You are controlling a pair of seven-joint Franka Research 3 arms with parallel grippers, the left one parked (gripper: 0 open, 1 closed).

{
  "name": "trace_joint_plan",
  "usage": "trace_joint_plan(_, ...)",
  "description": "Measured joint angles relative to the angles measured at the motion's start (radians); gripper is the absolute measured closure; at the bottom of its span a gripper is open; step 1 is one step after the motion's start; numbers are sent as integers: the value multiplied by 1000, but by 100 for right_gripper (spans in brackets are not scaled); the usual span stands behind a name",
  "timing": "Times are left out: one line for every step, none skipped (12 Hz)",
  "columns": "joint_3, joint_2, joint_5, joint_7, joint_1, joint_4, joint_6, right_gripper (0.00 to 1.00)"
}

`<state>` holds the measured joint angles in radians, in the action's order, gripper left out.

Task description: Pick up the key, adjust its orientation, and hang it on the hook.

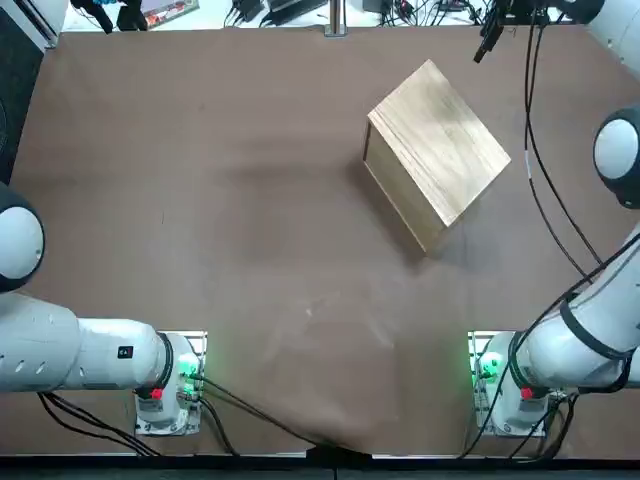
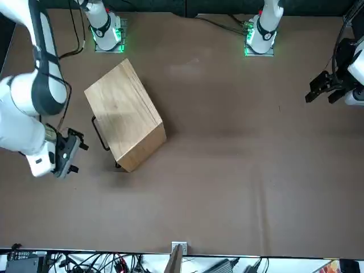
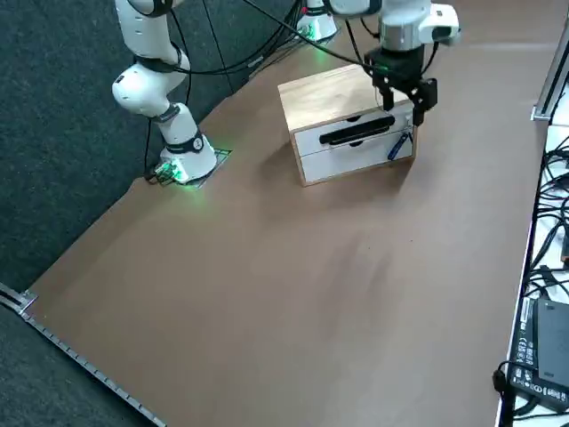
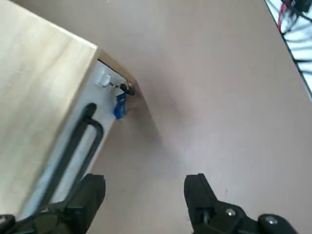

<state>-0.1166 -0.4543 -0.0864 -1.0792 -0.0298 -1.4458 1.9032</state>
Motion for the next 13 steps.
trace_joint_plan(0,21,0,46,-2,1,-30,0)
trace_joint_plan(0,44,0,97,-4,2,-61,0)
trace_joint_plan(1,66,0,152,-5,3,-91,0)
trace_joint_plan(1,90,0,207,-5,3,-119,0)
trace_joint_plan(2,114,1,263,-6,4,-148,0)
trace_joint_plan(3,137,2,317,-6,4,-176,0)
trace_joint_plan(5,159,3,376,-6,5,-206,0)
trace_joint_plan(10,181,3,435,-6,5,-234,0)
trace_joint_plan(15,202,3,496,-7,5,-254,0)
trace_joint_plan(19,220,6,558,-8,5,-268,0)
trace_joint_plan(22,240,15,617,-8,5,-280,0)
trace_joint_plan(25,259,28,676,-9,5,-299,0)
trace_joint_plan(27,277,39,737,-9,5,-323,0)
